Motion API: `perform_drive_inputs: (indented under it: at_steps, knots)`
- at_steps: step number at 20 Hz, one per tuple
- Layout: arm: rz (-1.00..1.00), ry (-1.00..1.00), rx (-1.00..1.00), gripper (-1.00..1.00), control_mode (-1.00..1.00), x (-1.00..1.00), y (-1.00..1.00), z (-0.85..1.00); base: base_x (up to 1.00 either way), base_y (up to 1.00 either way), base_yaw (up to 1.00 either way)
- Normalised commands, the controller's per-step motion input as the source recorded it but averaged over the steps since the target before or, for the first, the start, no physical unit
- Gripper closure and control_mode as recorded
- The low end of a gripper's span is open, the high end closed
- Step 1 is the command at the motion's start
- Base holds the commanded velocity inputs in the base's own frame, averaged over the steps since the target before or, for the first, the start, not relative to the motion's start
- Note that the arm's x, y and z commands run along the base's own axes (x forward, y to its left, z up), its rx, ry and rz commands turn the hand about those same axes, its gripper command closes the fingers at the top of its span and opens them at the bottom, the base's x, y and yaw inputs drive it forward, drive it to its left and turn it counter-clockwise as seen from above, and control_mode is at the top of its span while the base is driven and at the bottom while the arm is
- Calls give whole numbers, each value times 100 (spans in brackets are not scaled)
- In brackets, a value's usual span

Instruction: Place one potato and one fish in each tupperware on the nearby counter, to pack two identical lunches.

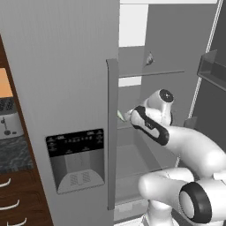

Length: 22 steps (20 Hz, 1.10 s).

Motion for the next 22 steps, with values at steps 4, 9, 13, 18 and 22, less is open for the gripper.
perform_drive_inputs:
  at_steps: [4, 9, 13, 18, 22]
  knots:
    - [0, 15, 0, -100, -100, 66, 17, -25, 0, 0, 0]
    - [0, 4, 0, -100, -100, 61, 0, -38, 0, 0, 0]
    - [0, 2, 0, -100, -100, 50, 0, -40, 0, 0, 0]
    - [0, 6, 0, -100, -100, 47, 14, -29, 0, 0, 0]
    - [-1, 9, 1, -100, -100, 39, 15, -18, 0, 0, 0]
